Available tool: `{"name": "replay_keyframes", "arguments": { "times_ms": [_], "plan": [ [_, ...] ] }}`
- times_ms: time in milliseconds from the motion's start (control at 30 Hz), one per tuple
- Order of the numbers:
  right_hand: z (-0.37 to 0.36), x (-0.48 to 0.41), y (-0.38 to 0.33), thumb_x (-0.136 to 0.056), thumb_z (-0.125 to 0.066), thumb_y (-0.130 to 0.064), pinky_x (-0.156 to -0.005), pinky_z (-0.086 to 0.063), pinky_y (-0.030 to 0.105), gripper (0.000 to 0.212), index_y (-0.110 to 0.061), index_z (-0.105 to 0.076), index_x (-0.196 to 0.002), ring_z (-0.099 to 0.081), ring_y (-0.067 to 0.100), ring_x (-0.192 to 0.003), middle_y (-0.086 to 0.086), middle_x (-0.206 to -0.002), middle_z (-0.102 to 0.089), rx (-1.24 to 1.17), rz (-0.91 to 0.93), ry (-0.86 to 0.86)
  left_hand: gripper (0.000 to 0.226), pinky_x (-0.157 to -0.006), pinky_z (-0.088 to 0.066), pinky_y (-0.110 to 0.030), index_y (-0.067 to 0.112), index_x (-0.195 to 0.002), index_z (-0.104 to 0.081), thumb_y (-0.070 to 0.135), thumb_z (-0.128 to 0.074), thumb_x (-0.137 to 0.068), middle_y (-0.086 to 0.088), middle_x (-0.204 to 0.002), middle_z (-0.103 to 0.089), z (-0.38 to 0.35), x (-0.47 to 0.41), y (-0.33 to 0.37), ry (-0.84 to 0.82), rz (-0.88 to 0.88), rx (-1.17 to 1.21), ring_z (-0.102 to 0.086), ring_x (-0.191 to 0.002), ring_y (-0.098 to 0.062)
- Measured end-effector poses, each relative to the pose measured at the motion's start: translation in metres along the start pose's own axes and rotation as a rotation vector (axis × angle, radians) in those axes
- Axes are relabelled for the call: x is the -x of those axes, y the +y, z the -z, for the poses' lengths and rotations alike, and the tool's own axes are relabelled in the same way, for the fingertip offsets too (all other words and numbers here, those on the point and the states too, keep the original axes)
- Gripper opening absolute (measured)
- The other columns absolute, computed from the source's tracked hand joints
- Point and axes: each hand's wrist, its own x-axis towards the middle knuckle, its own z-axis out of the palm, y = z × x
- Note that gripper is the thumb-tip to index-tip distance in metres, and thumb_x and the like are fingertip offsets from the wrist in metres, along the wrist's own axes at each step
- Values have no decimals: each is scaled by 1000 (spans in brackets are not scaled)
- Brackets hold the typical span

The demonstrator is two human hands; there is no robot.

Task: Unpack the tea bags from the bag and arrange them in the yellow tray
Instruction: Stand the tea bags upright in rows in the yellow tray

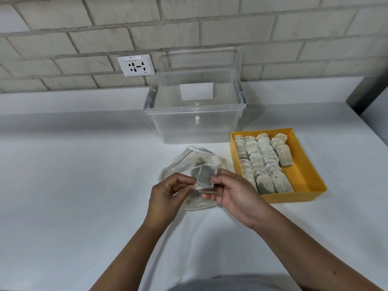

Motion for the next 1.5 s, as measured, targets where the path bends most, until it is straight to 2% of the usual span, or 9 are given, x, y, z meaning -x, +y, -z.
{"name": "replay_keyframes", "arguments": {
  "times_ms": [67,200,433,600,733,1033,1133,1233,1500],
  "plan": [
    [0,-1,2,-93,-48,4,-75,-55,36,37,-13,-63,-63,-65,31,-84,17,-86,-67,44,14,28,28,-85,-55,-21,17,-99,-74,-7,-63,-91,5,-97,-78,0,0,2,-46,28,46,-74,-93,-13],
    [3,-2,7,-94,-48,3,-74,-57,32,13,-5,-52,-85,-69,25,-82,20,-94,-65,209,56,67,35,-84,-55,-21,8,-109,-73,-10,-45,-97,-3,-106,-77,-3,0,10,-38,136,235,-72,-101,-16],
    [4,-3,14,-95,-53,-4,-77,-57,31,20,-9,-45,-77,-57,20,-81,12,-82,-53,595,140,83,22,-86,-58,-37,14,-115,-72,19,-61,-97,-14,-100,-76,-9,-7,18,20,453,484,-73,-92,-27],
    [4,-3,16,-95,-53,-6,-79,-55,37,20,-10,-45,-77,-64,13,-73,8,-79,-58,637,139,71,31,-92,-57,-39,2,-105,-74,24,-53,-101,-19,-99,-76,-11,-4,20,-61,453,373,-73,-97,-31],
    [0,-6,11,-95,-53,-10,-67,-50,21,18,-10,-45,-79,-70,17,-75,9,-79,-60,735,153,74,22,-89,-59,-46,9,-101,-75,28,-67,-93,-8,-91,-77,-13,-7,26,-59,382,247,-74,-86,-22],
    [-15,-28,-10,-92,-56,-15,-69,-53,40,15,-18,-49,-80,-67,29,-74,16,-80,-66,1054,334,39,12,-82,-58,-41,18,-91,-76,28,-76,-86,-6,-85,-77,4,-29,34,57,163,110,-70,-79,-25],
    [-12,-33,-11,-89,-63,-8,-66,-50,20,7,-14,-58,-88,-64,14,-69,4,-86,-66,1123,432,18,5,-72,-52,-19,19,-92,-74,17,-73,-89,4,-85,-76,9,-30,28,115,104,36,-69,-76,-14],
    [-4,-37,-2,-88,-61,-6,-71,-38,7,15,-14,-63,-101,-58,3,-77,0,-105,-63,1330,462,22,6,-76,-54,-23,17,-91,-73,11,-73,-87,5,-83,-76,11,-27,21,162,136,4,-71,-78,-13],
    [-8,-45,34,-77,-73,-43,-79,-46,30,45,-16,-59,-109,-57,16,-96,-3,-109,-54,1638,205,42,5,-86,-55,-42,13,-85,-68,13,-72,-88,-9,-78,-67,17,-31,19,232,336,223,-67,-77,-20]
  ]
}}
